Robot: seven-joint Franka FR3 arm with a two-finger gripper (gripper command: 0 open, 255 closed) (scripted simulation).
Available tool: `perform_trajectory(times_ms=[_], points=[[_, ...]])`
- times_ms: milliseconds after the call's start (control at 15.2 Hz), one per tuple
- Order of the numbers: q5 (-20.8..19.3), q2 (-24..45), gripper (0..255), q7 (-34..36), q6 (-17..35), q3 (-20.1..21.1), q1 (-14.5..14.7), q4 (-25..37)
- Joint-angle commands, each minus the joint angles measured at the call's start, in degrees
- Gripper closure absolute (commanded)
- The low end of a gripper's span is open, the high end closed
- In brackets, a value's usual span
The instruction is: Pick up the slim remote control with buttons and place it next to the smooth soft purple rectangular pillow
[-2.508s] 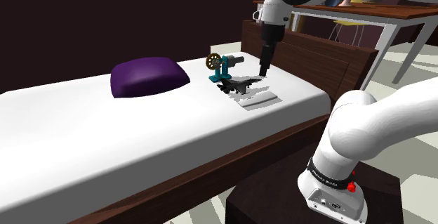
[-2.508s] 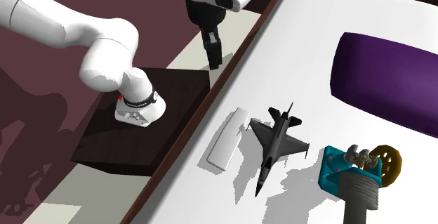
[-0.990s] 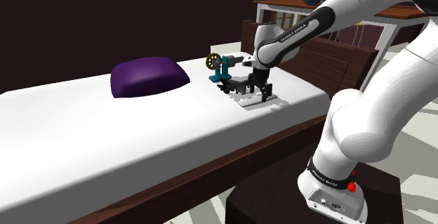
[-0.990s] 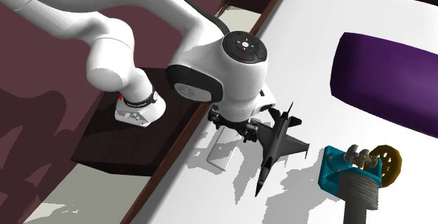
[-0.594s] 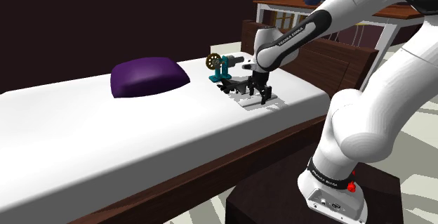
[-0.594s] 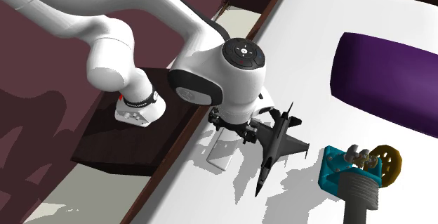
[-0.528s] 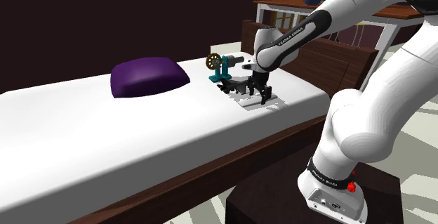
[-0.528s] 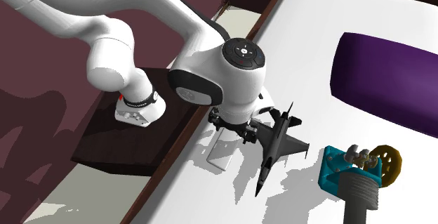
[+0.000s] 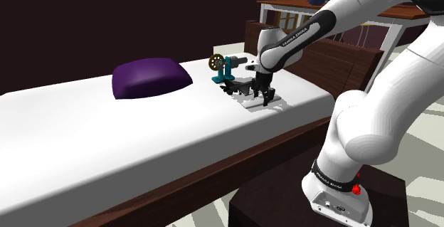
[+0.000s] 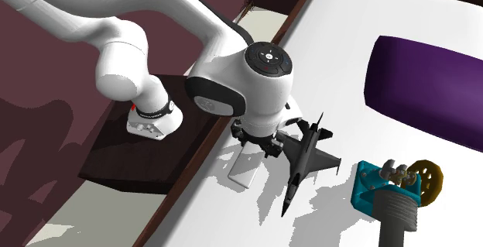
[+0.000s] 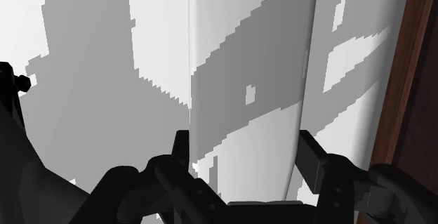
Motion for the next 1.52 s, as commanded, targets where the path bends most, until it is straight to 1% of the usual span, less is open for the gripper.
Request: perform_trajectory(times_ms=[0,198,726,1452], points=[[0.00,0.00,255,0.00,0.00,0.00,0.00,-0.01],[0.01,0.02,255,-0.01,0.00,-0.01,0.01,0.01],[-0.83,-5.30,255,1.11,-7.98,2.72,-1.18,2.87],[-0.36,-10.25,255,1.63,-18.03,5.95,-1.77,8.06]])
